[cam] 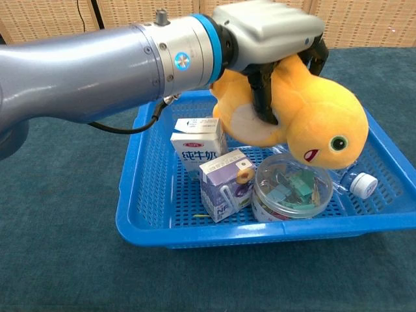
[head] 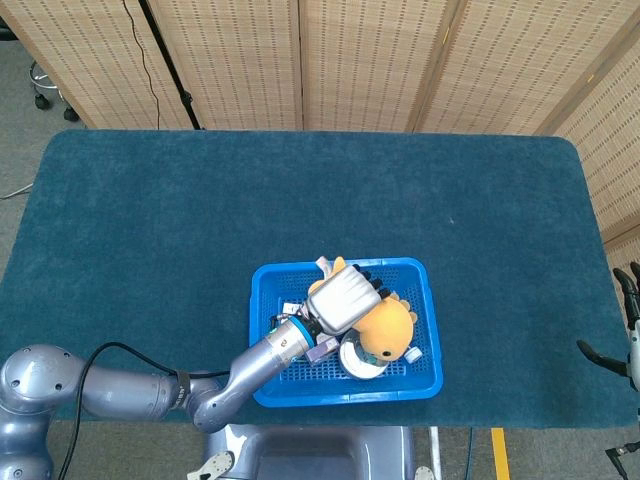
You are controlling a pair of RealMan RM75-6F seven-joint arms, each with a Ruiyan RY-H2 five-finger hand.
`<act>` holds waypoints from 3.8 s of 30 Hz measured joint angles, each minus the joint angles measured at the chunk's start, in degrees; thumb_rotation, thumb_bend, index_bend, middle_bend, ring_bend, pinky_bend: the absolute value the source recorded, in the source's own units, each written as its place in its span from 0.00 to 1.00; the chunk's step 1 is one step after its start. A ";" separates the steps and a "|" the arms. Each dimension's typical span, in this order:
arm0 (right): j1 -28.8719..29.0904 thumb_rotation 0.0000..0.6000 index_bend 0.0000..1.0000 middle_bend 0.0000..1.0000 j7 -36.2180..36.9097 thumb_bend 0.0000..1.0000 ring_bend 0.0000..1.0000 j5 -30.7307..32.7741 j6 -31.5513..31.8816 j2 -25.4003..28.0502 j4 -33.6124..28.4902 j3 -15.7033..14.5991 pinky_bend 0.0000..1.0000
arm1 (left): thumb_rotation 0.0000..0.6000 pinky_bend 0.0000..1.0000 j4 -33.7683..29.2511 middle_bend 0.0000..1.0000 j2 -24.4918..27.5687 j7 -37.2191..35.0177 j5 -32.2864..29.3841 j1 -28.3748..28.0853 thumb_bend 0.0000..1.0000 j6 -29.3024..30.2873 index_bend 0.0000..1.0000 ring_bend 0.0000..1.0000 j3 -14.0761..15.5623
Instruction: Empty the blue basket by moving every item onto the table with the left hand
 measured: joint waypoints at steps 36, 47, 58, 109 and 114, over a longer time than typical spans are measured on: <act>2.94 1.00 0.00 0.00 -9.34 0.00 0.00 -3.36 -5.41 -3.73 -2.18 -3.76 0.00 | 1.00 0.00 22.00 0.00 22.85 -54.72 11.82 18.94 0.00 -9.71 0.00 0.00 0.48; 2.51 1.00 0.00 0.00 -7.66 0.00 0.00 -3.59 -4.20 -2.90 -2.33 -3.64 0.00 | 1.00 0.00 0.80 0.00 30.93 -53.30 33.91 21.75 0.00 6.49 0.00 0.00 5.48; 2.18 1.00 0.00 0.00 -4.88 0.00 0.00 -3.48 -3.63 -1.80 -1.94 -3.47 0.00 | 1.00 0.00 -9.06 0.00 23.51 -30.54 29.03 16.68 0.00 -3.94 0.00 0.00 6.71; 2.00 1.00 0.00 0.00 0.00 0.00 0.00 -2.16 -3.93 0.03 -1.55 -2.80 0.00 | 1.00 0.53 -7.97 0.48 13.87 -14.07 6.26 9.10 0.41 -1.15 0.63 0.51 5.53; 1.90 1.00 0.00 0.00 -0.36 0.00 0.00 -2.83 -3.66 0.05 -2.02 -3.15 0.00 | 1.00 0.53 -11.35 0.48 20.39 -17.79 9.01 11.76 0.40 2.78 0.63 0.52 3.59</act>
